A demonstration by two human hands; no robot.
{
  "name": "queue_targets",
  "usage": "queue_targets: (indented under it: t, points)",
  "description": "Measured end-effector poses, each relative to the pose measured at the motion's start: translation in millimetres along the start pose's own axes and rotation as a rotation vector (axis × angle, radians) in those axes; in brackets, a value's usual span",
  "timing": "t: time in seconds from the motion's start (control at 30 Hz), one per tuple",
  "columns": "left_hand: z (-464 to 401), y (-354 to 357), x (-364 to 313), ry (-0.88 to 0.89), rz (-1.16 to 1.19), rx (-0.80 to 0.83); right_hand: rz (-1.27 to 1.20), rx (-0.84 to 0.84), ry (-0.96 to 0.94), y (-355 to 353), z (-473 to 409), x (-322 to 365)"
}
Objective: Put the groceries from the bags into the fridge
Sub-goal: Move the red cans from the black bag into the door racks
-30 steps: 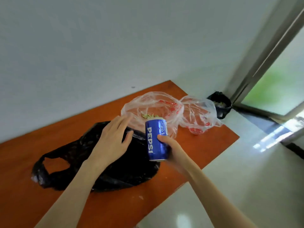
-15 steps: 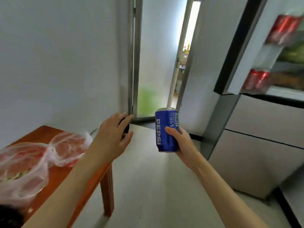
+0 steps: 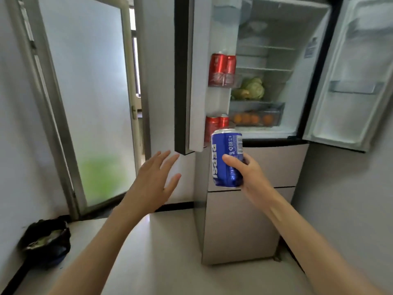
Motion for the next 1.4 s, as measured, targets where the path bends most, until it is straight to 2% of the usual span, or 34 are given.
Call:
queue_targets:
  t: [0.27,0.43,0.63,0.8,0.97,1.03,1.17,1.27,1.4]
  points:
    - [-176,8,-46,0.072,-0.023,-0.090,-0.060,-0.110,-0.190,-61,-147,50]
    - [-262,-3,-74,0.136,-0.084,-0.193,-0.020,-0.115,-0.317,-90,-228,81]
    - [-335,-19,-113,0.180,-0.171,-0.364,0.125,-0.307,-0.649,-110,-327,120]
    - [-396,-53,-142,0.109,-0.265,-0.538,0.281,-0.331,-0.906,-124,-397,181]
    - [-451,-99,-166,0.104,-0.377,-0.741,0.298,-0.357,-1.157,-118,-450,254]
    - [-467,-110,-169,0.069,-0.430,-0.782,0.309,-0.331,-1.231,-110,-465,279]
    - [-483,-121,-165,0.059,-0.416,-0.845,0.504,-0.237,-1.329,-90,-487,313]
    - [-483,-121,-161,0.107,-0.348,-0.878,0.594,0.010,-1.334,-79,-496,332]
    - [-483,-123,-160,0.133,-0.339,-0.895,0.691,0.289,-1.240,-64,-507,338]
Point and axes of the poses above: each hand's wrist, its own z-axis away from the middle knuckle, its own y-axis out of the palm, x = y × z, the point moved 5 cm from there along -z, towards the middle knuckle, and after that the axes turned 7 degrees about -y, right-handed, at the moved point
